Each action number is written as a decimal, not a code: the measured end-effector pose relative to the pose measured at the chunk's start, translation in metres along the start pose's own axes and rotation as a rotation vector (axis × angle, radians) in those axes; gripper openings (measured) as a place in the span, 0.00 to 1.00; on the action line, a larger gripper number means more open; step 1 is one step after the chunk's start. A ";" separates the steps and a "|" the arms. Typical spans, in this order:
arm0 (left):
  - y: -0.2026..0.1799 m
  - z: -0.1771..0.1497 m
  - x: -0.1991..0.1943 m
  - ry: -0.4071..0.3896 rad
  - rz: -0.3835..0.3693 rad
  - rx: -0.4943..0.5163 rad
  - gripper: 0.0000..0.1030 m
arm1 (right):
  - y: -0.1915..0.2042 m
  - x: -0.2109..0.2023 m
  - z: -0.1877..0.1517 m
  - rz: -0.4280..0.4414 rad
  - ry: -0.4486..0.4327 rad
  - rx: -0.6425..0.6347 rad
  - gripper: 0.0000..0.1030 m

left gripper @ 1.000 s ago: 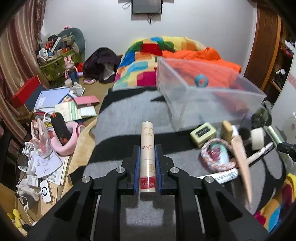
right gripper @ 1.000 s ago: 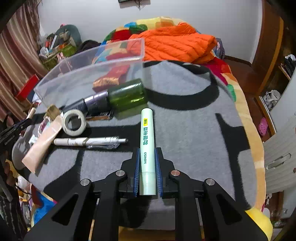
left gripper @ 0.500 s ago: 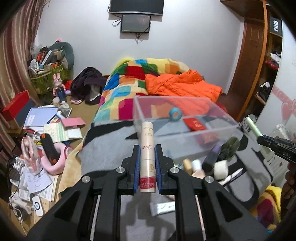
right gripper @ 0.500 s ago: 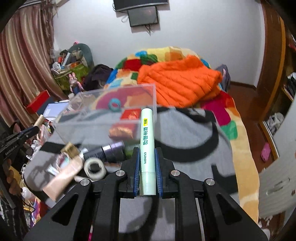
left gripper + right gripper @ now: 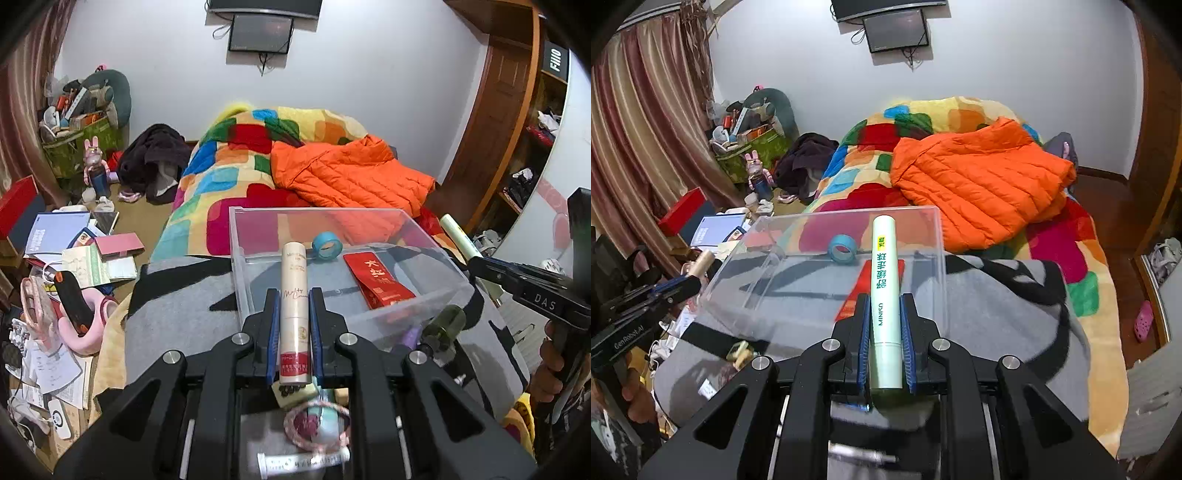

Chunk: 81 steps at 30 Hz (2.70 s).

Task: Organize objects
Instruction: 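Lower the tube and marker into the clear box and open both tools, then grasp the dotted cream block with the left tool while the right tool grasps the white tape roll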

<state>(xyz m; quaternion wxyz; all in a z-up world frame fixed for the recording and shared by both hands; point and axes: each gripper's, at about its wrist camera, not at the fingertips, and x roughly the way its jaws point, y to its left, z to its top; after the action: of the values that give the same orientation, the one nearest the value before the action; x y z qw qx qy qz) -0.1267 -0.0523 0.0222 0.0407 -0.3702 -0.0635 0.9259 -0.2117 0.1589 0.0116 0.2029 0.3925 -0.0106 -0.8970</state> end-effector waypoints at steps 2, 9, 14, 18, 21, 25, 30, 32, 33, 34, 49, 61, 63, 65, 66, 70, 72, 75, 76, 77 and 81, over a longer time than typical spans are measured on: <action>-0.001 0.005 0.009 0.019 0.004 0.000 0.14 | 0.002 0.010 0.007 -0.001 0.013 -0.006 0.14; -0.008 0.017 0.042 0.100 0.030 0.037 0.14 | 0.012 0.053 0.018 -0.038 0.102 -0.062 0.14; -0.010 0.021 0.064 0.157 0.033 0.049 0.14 | 0.014 0.083 0.022 -0.024 0.181 -0.067 0.14; -0.013 0.022 0.076 0.189 0.034 0.063 0.14 | 0.014 0.099 0.022 -0.012 0.227 -0.074 0.14; -0.014 0.020 0.082 0.210 0.029 0.066 0.14 | 0.017 0.107 0.020 -0.022 0.248 -0.092 0.14; -0.016 0.018 0.086 0.227 0.024 0.078 0.14 | 0.018 0.110 0.018 -0.023 0.263 -0.107 0.14; -0.018 0.019 0.083 0.226 0.015 0.081 0.14 | 0.019 0.107 0.018 -0.023 0.267 -0.115 0.14; -0.018 0.020 0.079 0.220 0.011 0.083 0.15 | 0.022 0.102 0.017 -0.039 0.257 -0.130 0.14; -0.019 0.020 0.076 0.215 0.007 0.082 0.15 | 0.024 0.099 0.016 -0.046 0.252 -0.140 0.14; -0.019 0.020 0.073 0.211 0.003 0.083 0.16 | 0.025 0.096 0.016 -0.047 0.245 -0.145 0.14; -0.026 0.006 0.001 0.041 0.022 0.117 0.60 | 0.043 0.021 0.003 0.013 0.085 -0.187 0.45; -0.001 -0.037 0.008 0.128 0.044 0.061 0.62 | 0.051 -0.004 -0.044 0.086 0.086 -0.196 0.60; 0.003 -0.045 0.016 0.164 0.041 0.044 0.62 | 0.053 -0.002 -0.054 0.100 0.105 -0.196 0.61; 0.007 -0.051 0.023 0.190 0.038 0.028 0.62 | 0.054 0.003 -0.062 0.112 0.123 -0.192 0.61; 0.010 -0.054 0.027 0.204 0.036 0.018 0.62 | 0.054 0.005 -0.065 0.114 0.130 -0.190 0.61; 0.017 -0.059 0.040 0.251 -0.002 -0.033 0.62 | 0.051 0.017 -0.077 0.131 0.172 -0.175 0.61; 0.018 -0.059 0.044 0.265 -0.022 -0.052 0.62 | 0.048 0.024 -0.080 0.134 0.193 -0.163 0.61; 0.015 -0.059 0.047 0.272 -0.039 -0.056 0.62 | 0.045 0.031 -0.084 0.149 0.213 -0.147 0.60; 0.014 -0.059 0.048 0.276 -0.043 -0.055 0.62 | 0.045 0.033 -0.085 0.152 0.216 -0.144 0.60; 0.012 -0.060 0.050 0.281 -0.048 -0.055 0.62 | 0.045 0.035 -0.086 0.153 0.219 -0.145 0.60; 0.009 -0.061 0.058 0.296 -0.064 -0.053 0.62 | 0.047 0.038 -0.090 0.169 0.228 -0.150 0.51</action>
<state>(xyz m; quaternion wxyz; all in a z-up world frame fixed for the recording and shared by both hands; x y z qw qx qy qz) -0.1264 -0.0488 -0.0624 0.0692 -0.5012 -0.0930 0.8575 -0.1540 0.1140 -0.0687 0.3062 0.4732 0.0469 -0.8247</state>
